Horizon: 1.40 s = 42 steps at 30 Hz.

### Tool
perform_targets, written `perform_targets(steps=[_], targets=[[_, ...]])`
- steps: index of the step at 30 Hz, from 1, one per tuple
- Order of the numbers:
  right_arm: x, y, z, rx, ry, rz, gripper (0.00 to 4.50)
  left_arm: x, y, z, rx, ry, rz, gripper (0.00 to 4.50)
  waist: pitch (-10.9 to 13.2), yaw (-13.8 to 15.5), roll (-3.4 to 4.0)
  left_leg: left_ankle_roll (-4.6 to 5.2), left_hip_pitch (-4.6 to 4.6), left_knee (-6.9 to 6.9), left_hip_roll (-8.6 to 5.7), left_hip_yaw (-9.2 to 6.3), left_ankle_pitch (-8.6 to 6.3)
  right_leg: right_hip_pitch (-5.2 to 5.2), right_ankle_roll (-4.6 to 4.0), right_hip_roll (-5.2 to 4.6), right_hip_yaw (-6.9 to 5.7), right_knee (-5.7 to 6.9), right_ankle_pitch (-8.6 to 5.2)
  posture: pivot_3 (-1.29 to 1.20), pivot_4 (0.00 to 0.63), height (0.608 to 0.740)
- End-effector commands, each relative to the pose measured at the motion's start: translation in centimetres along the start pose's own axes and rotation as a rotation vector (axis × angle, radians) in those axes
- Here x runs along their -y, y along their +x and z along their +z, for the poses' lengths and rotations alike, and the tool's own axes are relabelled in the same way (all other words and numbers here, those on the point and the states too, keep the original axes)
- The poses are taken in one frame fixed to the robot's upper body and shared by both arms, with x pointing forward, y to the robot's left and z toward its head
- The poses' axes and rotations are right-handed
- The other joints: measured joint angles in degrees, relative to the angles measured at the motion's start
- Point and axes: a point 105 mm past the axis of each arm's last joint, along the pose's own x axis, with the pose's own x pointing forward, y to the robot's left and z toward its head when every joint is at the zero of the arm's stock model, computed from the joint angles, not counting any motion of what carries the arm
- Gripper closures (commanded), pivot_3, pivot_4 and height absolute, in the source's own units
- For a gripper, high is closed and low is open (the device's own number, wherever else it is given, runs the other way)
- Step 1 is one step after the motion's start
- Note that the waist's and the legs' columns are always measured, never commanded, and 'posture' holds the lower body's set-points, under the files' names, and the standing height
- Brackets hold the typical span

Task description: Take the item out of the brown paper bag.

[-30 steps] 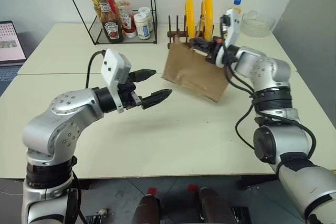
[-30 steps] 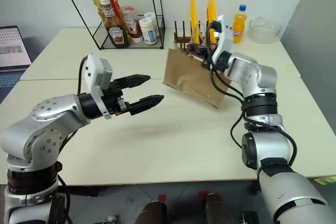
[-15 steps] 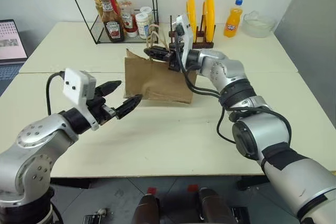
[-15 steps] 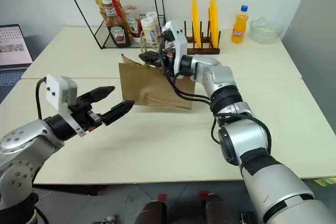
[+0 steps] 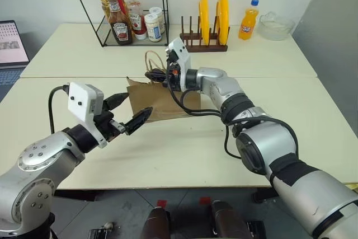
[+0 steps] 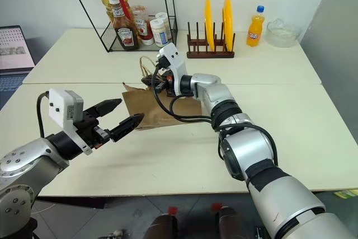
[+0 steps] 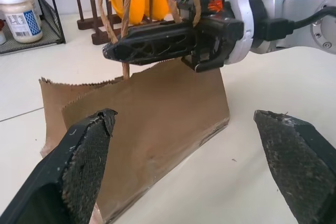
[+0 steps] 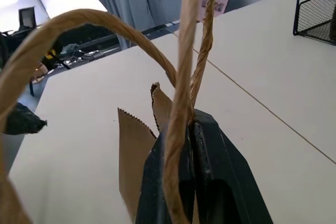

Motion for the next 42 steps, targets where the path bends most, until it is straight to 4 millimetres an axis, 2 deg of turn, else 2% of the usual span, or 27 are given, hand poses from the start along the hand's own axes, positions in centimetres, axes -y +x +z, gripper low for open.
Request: perform_targets(steps=[1,4,12,19,26,33,37,42], targets=[[0.3,0.5,1.3,0.001,-0.096,-0.058,4.41,0.2,-0.1,1.1,0.035,0.040,-0.012,0.00,0.00,0.00,0.00,0.00,0.00,0.00,0.00,0.00,0.00,0.00,0.00,0.00,0.00,0.00,0.00,0.00,0.150,0.740],[0.6,0.4,1.3,-0.002,-0.111,-0.087,4.41,0.0,0.1,1.3,0.039,0.044,-0.018,0.00,0.00,0.03,0.00,0.00,0.00,0.00,0.00,-0.01,0.00,0.00,0.00,0.00,0.00,0.01,0.00,0.00,0.150,0.740],[1.6,-0.2,3.9,0.057,-0.084,-0.145,4.41,-0.1,0.5,1.4,0.038,0.054,-0.039,0.00,0.00,0.13,0.00,0.00,0.00,0.00,0.00,-0.01,0.00,0.00,0.00,0.00,-0.01,0.00,0.00,0.00,0.150,0.740],[1.8,-0.1,4.7,0.053,-0.116,-0.163,4.41,-0.1,0.5,1.5,0.041,0.059,-0.047,0.00,0.00,0.09,0.00,0.00,0.00,-0.02,0.00,0.00,0.00,-0.01,0.00,0.00,0.00,-0.01,0.00,0.00,0.150,0.740],[2.0,-0.3,4.6,0.040,-0.136,-0.168,4.41,0.1,0.4,1.6,0.041,0.063,-0.049,0.00,0.01,0.08,0.00,0.00,-0.01,-0.02,0.00,0.00,0.00,-0.01,0.00,0.00,0.00,-0.01,0.00,0.00,0.150,0.740],[2.2,-0.7,5.7,0.053,-0.173,-0.176,4.41,0.2,0.6,1.7,0.043,0.066,-0.052,0.00,0.01,0.09,0.00,0.00,-0.01,-0.02,0.00,0.00,0.00,-0.01,0.00,0.00,-0.01,-0.01,0.00,0.00,0.150,0.740],[2.1,-0.7,5.6,0.048,-0.184,-0.165,4.41,0.3,0.8,1.8,0.048,0.066,-0.057,0.00,0.01,0.07,-0.01,0.00,-0.01,-0.01,0.00,0.00,0.00,-0.01,0.00,0.00,0.00,-0.01,0.00,0.00,0.150,0.740],[1.9,-0.4,3.9,0.019,-0.188,-0.151,4.41,0.3,0.9,1.8,0.050,0.064,-0.056,0.00,0.01,-0.11,0.00,0.00,-0.01,-0.02,0.00,0.00,0.00,-0.01,0.00,0.00,0.00,-0.01,0.00,0.00,0.150,0.740]])
